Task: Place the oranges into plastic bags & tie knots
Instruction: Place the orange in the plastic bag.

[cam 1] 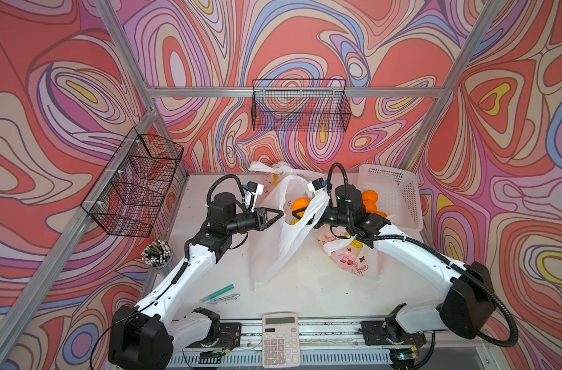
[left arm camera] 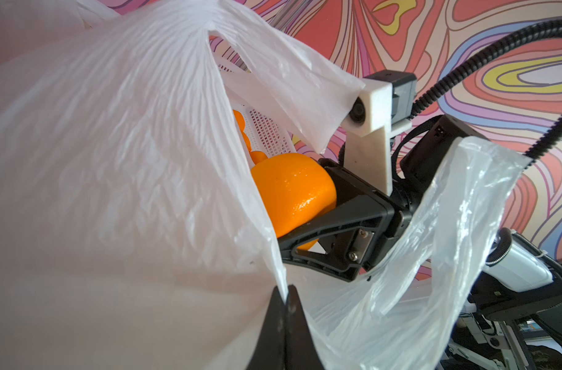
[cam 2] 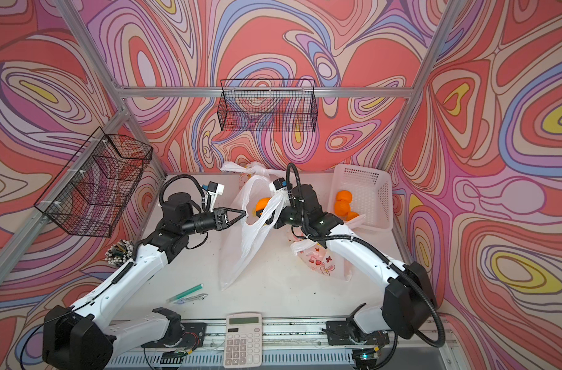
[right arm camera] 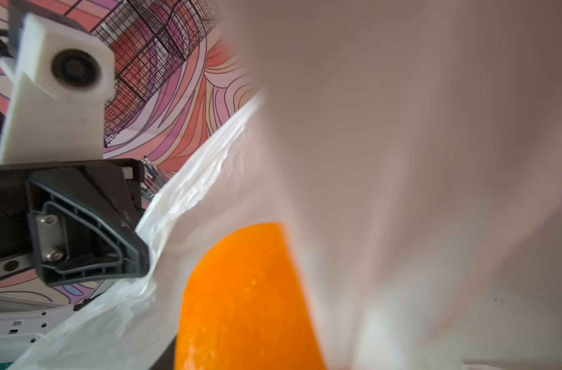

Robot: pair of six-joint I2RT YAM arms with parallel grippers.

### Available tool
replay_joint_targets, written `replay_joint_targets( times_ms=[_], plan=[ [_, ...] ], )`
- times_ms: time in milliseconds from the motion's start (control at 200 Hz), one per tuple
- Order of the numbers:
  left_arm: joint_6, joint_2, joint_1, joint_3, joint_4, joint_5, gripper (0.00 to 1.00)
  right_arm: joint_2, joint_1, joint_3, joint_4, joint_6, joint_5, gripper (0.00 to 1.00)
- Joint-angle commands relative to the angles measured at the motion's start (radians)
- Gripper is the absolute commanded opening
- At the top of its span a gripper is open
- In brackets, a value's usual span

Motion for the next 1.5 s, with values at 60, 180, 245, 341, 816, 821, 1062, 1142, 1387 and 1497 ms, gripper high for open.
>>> replay_joint_targets(
  times_ms=[60,180,245,341,816,821,1062,1142,1387,1497],
  plan=[
    [0.024,0.003,-0.004,0.001,0.041,-0.016,0.0,0.013,0.009,0.04,-0.036,-0.032,0.041,0.4],
    [0.043,0.006,-0.004,0.005,0.015,-0.037,0.0,-0.038,0.011,0.06,-0.073,-0.051,0.068,0.39],
    [0.038,0.009,-0.004,0.004,0.023,-0.039,0.0,-0.055,0.011,0.073,-0.096,-0.065,0.064,0.39],
    [0.018,0.014,-0.005,-0.003,0.057,-0.03,0.0,-0.049,0.013,0.073,-0.084,-0.061,0.036,0.39],
    [-0.044,0.004,-0.004,-0.043,0.131,-0.059,0.0,0.078,0.032,0.123,-0.184,-0.094,0.132,0.7],
    [-0.044,0.003,-0.005,-0.043,0.132,-0.059,0.0,0.076,0.032,0.124,-0.185,-0.094,0.134,0.71],
    [-0.058,0.009,-0.004,-0.056,0.137,-0.077,0.0,0.043,0.032,0.142,-0.22,-0.076,0.174,0.85],
    [-0.061,0.013,-0.005,-0.063,0.146,-0.071,0.0,0.032,0.032,0.143,-0.221,-0.06,0.184,0.79],
    [-0.059,0.014,-0.004,-0.082,0.16,-0.064,0.0,-0.007,0.032,0.184,-0.276,-0.056,0.253,0.49],
    [-0.056,0.009,-0.005,-0.089,0.164,-0.076,0.0,-0.023,0.032,0.218,-0.314,-0.069,0.297,0.4]
  ],
)
